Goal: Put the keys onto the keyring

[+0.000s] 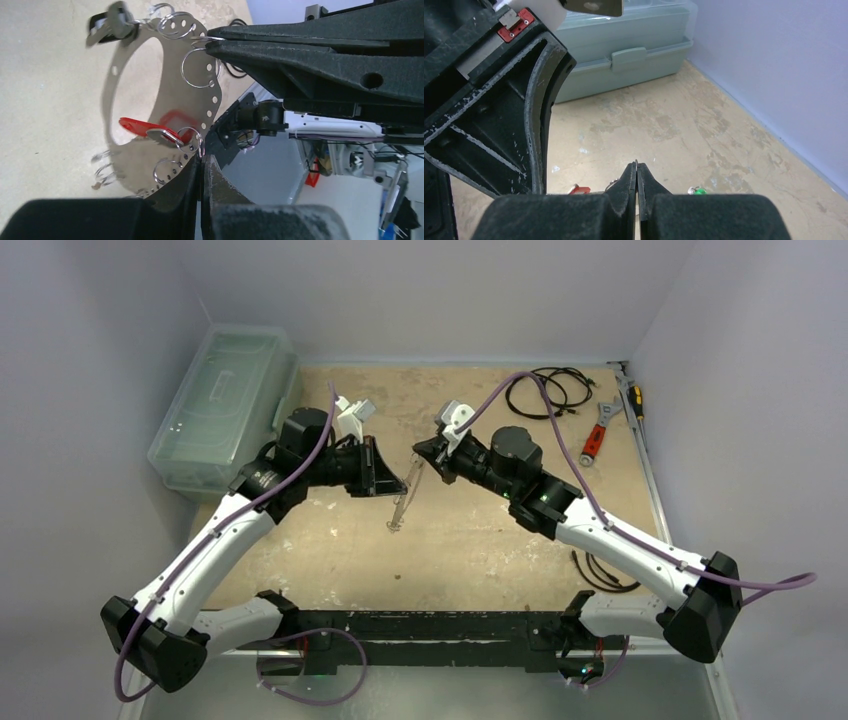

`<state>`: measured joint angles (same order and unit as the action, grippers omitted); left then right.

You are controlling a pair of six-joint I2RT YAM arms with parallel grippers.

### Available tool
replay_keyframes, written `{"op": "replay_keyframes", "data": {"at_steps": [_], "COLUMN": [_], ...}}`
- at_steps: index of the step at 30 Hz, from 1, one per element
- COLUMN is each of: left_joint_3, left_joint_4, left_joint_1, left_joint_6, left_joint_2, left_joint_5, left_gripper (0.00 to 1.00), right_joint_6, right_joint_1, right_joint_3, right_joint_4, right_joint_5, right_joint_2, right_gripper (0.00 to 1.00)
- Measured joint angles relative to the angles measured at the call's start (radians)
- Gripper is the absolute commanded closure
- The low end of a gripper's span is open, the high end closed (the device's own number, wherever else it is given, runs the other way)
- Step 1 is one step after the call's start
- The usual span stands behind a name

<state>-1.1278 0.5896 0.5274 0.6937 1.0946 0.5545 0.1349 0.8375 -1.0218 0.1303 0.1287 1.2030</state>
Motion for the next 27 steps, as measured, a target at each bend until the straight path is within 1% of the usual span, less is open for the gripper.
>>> {"op": "replay_keyframes", "data": {"at_steps": [2, 4, 9, 12, 15, 21, 27], "left_joint_3": [0.012, 0.033, 0.134, 0.151, 0.151, 0.187, 0.229], "left_joint_4": [-0.027, -0.072, -0.199, -0.231, -0.277, -0.389, -0.460], "left_joint_1": [-0.013, -0.038, -0.098, -0.102, -0.103, -0.115, -0.126], "left_joint_6": [0.023, 0.051, 0.155, 0.190, 0.222, 0.306, 0.367], "left_joint_2": [0.001, 0.000, 0.001, 0.007, 0.008, 0.008, 0.022], "left_joint_5": [0.030, 0.067, 0.140, 0.163, 0.181, 0.211, 0.217], "left_gripper": [1.00, 1.00, 1.00, 1.00, 1.00, 1.00, 1.00], "right_joint_6": [-0.013, -0.024, -0.036, -0.039, -0.043, -0.117, -0.298], "right_joint_1": [0.000, 0.000, 0.000, 0.000, 0.000, 0.000, -0.004], "right_joint_3": [0.002, 0.003, 0.027, 0.045, 0.066, 0.065, -0.037], "right_joint_4": [0.008, 0.018, 0.029, 0.026, 0.013, -0.021, -0.171], "right_joint_5": [-0.008, -0.016, -0.058, -0.077, -0.092, -0.149, -0.179], "right_joint_2": [0.000, 0.000, 0.000, -0.003, -0.024, -0.085, -0.060], "right_gripper": [0.77, 0.65, 0.51, 0.45, 0.36, 0.32, 0.33]}}
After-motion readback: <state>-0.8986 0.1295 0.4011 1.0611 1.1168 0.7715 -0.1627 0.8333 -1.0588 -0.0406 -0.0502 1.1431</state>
